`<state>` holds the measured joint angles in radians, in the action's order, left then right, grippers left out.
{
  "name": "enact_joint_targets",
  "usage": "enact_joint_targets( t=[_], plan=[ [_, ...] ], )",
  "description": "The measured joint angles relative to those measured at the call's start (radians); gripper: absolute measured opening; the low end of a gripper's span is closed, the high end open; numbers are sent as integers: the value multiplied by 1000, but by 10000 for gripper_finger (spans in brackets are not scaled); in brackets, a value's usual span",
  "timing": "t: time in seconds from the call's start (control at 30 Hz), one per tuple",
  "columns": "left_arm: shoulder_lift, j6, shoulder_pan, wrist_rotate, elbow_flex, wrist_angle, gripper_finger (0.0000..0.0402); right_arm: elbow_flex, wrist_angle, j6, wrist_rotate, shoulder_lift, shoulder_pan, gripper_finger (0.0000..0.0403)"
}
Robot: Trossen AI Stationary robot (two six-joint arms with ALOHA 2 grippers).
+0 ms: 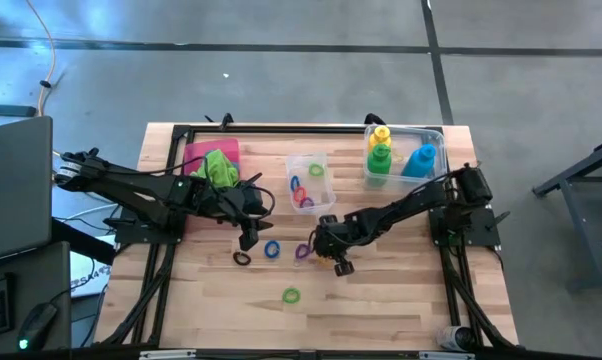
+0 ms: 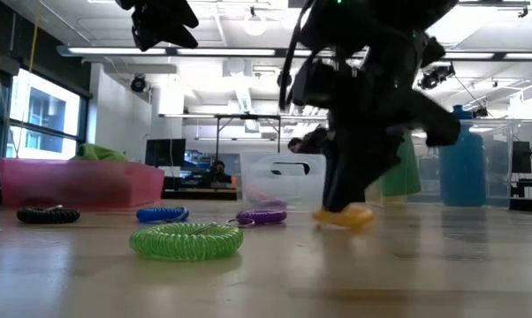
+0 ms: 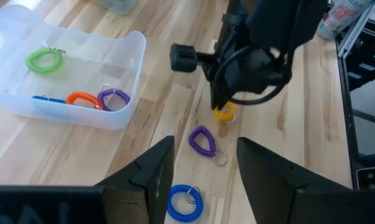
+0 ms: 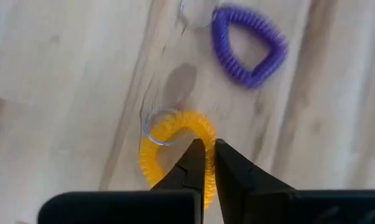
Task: Pick & Place Sports Items
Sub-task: Put the yellow spring keychain into the left transparent bin
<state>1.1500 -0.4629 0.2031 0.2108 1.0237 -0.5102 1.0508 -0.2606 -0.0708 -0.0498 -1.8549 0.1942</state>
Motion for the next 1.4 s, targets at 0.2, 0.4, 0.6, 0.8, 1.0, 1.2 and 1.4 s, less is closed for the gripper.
enact_joint_targets(
  t=[0.2,0.4,0.6,0.8,1.0,1.2,1.4],
  plan=[
    [0,-5,0,0,0,1,170,0,-41,50,72,108,0,5],
    [0,-6,0,0,0,4,170,3,-50,154,183,220,-20,5],
    [0,-8,0,-1,0,50,170,5,-26,258,286,293,-70,6],
    [0,-8,0,0,0,111,170,3,9,277,311,312,-155,6],
    [0,-8,-20,1,1,107,170,3,63,277,307,311,-244,7],
    [0,-8,-35,1,1,108,170,3,95,277,306,311,-317,7],
    [0,-8,-39,3,1,108,170,3,109,277,306,311,-357,7]
  ],
)
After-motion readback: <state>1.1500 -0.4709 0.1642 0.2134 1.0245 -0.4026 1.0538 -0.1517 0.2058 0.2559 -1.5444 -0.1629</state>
